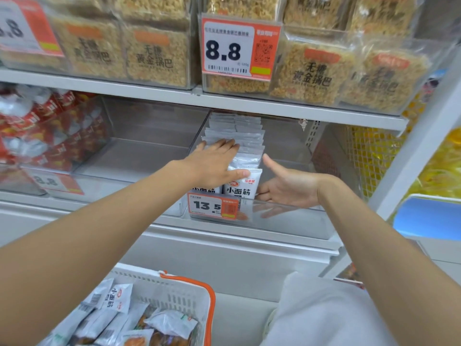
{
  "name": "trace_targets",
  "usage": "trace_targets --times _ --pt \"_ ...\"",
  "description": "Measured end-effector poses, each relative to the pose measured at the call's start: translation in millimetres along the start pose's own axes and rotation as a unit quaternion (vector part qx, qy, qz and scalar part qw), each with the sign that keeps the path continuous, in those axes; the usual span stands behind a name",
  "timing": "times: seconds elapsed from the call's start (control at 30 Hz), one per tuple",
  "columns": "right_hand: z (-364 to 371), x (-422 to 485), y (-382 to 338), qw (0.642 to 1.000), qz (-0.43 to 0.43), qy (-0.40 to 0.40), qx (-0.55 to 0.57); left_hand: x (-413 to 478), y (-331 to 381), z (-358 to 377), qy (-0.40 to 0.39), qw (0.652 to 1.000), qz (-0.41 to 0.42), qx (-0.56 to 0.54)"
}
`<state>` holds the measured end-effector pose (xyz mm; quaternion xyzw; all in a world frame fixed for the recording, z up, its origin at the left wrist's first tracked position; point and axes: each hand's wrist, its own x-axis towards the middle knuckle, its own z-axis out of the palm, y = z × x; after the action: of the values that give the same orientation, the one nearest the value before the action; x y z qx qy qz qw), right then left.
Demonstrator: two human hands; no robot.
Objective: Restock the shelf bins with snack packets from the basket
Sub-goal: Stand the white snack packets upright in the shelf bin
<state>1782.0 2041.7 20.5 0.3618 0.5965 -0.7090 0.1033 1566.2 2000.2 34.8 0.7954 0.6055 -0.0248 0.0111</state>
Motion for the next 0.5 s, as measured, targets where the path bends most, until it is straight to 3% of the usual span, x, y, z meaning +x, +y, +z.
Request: trace_targets --times 0.2,0.3,0.33,0.4,0.5 --pt "0.8 7.8 -1.6 0.999 -0.017 -0.042 0.026 1.1 0.0 2.0 0.005 1.000 0.003 -0.002" --pt "-2.3 6.1 0.8 0.999 -0.022 0.006 0.046 -0.8 0.0 1.8 0.015 1.000 0.004 -0.019" --pt "-1.5 6.8 1.9 0.997 -0.023 0.060 0.044 -3.7 0.1 1.7 0.022 0.999 0.003 -0.027" --pt "1.5 10.5 6.1 0.967 -0.039 0.250 0.016 -8.5 0.5 2.9 0.044 0.998 0.002 -0.044" --pt "24.0 11.6 6.3 0.832 -0.151 0.531 -0.053 -23.4 0.3 6.1 0.126 0.990 0.001 -0.054"
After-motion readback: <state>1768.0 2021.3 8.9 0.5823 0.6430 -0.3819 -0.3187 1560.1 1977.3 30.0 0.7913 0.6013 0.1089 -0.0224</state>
